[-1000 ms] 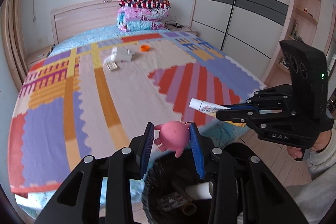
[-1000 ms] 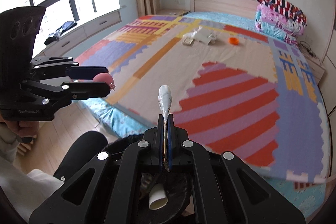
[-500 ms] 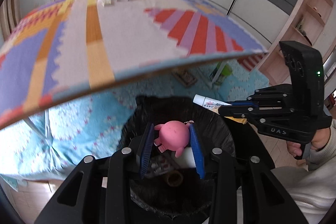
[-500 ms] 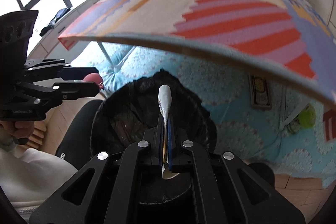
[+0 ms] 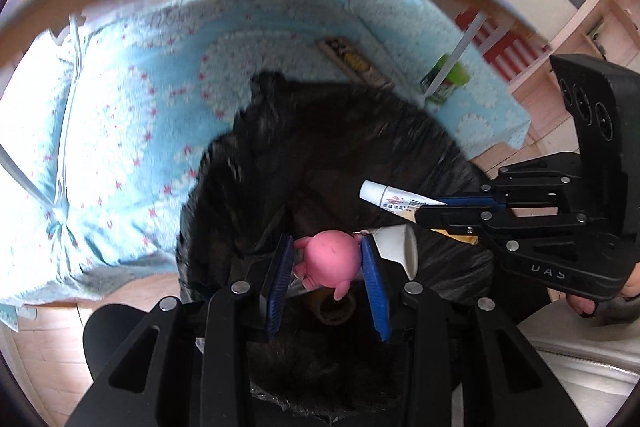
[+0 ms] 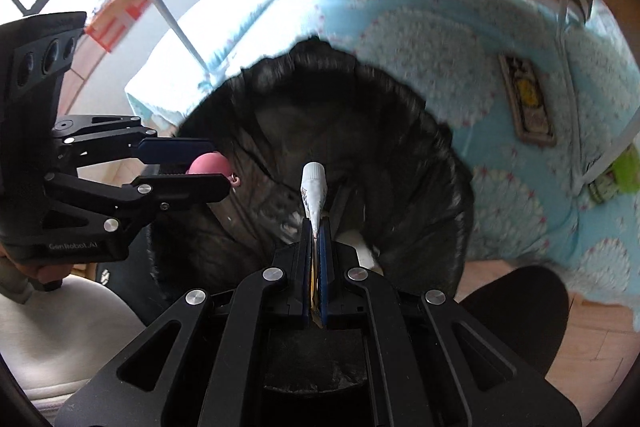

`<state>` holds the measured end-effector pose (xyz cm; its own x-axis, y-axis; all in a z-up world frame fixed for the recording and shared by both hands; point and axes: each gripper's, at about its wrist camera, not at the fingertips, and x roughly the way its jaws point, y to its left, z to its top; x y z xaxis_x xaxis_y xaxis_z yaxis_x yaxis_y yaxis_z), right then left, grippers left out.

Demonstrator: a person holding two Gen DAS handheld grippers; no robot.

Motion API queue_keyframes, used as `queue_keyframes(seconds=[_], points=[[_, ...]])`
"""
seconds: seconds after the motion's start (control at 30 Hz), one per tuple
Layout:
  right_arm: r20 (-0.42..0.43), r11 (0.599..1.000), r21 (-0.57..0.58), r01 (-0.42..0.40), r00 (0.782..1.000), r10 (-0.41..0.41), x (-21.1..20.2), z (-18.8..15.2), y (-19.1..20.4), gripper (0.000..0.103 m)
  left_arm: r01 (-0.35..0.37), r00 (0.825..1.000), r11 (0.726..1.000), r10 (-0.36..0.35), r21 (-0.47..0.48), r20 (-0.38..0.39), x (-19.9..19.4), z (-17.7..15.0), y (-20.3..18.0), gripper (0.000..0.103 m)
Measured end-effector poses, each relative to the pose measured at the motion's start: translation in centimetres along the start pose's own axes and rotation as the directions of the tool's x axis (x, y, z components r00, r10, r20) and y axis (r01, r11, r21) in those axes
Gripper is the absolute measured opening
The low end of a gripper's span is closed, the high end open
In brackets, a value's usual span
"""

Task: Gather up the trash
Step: 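Carry the pink pig and ointment tube over the black trash bin with both grippers, then open both grippers to drop the pig and tube into the bin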

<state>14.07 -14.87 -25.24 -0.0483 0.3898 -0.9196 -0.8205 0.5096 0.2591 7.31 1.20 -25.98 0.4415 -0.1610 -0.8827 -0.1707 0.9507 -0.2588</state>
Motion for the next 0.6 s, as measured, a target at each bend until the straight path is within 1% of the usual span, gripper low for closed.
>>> queue_keyframes(seconds=[0.23, 0.43, 0.53, 0.57, 0.6], points=[[-0.047, 1.000, 0.007, -0.015, 0.999, 0.015, 1.6, -0.2, -0.1, 0.004, -0.003, 0.999, 1.000, 0.002, -0.018, -0.050, 1.7, -0.3, 0.1, 0.034], [-0.052, 1.000, 0.006, -0.024, 0.998, 0.024, 2.3, -0.2, -0.1, 0.004, -0.010, 0.998, 1.000, 0.009, -0.015, -0.069, 2.1, -0.1, -0.1, 0.034], [-0.052, 0.999, 0.015, -0.029, 0.998, 0.030, 2.5, -0.1, -0.3, 0.004, -0.020, 0.997, 1.000, 0.018, -0.025, -0.076, 2.2, 0.0, 0.0, 0.037], [-0.053, 0.999, 0.018, -0.030, 0.998, 0.031, 2.5, -0.2, -0.3, 0.005, -0.021, 0.997, 1.000, 0.019, -0.022, -0.078, 2.4, 0.2, -0.2, 0.041], [-0.053, 0.999, 0.020, -0.032, 0.998, 0.033, 2.5, -0.2, -0.3, 0.005, -0.020, 0.997, 1.000, 0.018, -0.019, -0.077, 2.4, 0.3, -0.3, 0.044]])
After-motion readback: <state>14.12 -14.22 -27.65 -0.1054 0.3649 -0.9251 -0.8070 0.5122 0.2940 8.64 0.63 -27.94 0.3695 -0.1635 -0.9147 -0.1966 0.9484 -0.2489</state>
